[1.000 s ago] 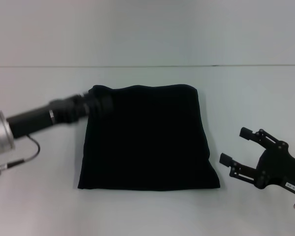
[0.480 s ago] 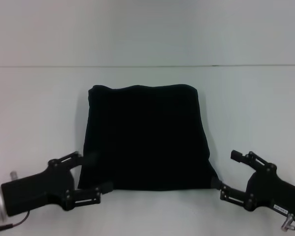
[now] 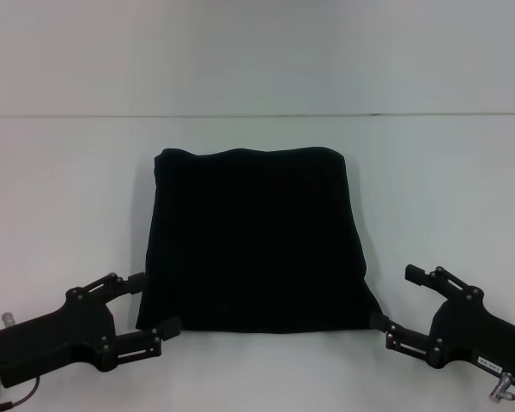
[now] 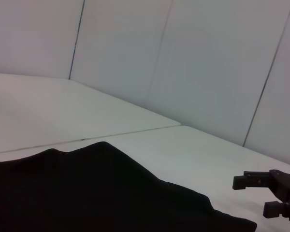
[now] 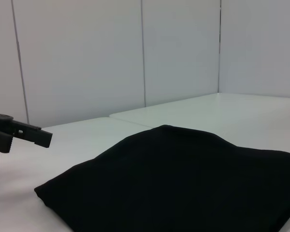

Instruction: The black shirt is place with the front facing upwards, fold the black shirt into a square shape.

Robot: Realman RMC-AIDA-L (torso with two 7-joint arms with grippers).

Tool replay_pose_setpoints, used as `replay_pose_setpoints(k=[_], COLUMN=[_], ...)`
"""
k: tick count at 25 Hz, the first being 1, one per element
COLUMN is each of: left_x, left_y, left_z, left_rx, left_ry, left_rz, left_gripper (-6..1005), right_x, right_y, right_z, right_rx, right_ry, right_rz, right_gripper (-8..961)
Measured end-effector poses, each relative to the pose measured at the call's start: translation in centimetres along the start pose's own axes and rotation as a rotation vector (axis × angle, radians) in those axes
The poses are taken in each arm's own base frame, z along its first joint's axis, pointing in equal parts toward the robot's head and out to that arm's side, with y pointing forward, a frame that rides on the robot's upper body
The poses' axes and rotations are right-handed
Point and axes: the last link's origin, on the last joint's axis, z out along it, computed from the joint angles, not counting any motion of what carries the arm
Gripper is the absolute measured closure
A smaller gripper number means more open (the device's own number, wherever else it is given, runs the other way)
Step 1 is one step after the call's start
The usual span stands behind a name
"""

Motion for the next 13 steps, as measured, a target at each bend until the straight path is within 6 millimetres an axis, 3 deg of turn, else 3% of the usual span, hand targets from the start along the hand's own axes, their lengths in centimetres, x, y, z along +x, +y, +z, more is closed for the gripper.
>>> replay_pose_setpoints(k=[13], left_x=[-0.34], left_y=[-0.24], left_z=[0.22], left_rx=[0.009], left_ry=[-0.030], left_rz=[-0.003], left_gripper=[80], right_x=[0.01], right_y=[-0.06], right_z=[-0.13], right_rx=[0.002], right_ry=[0.000], right_rz=[-0.002], right_gripper=[22])
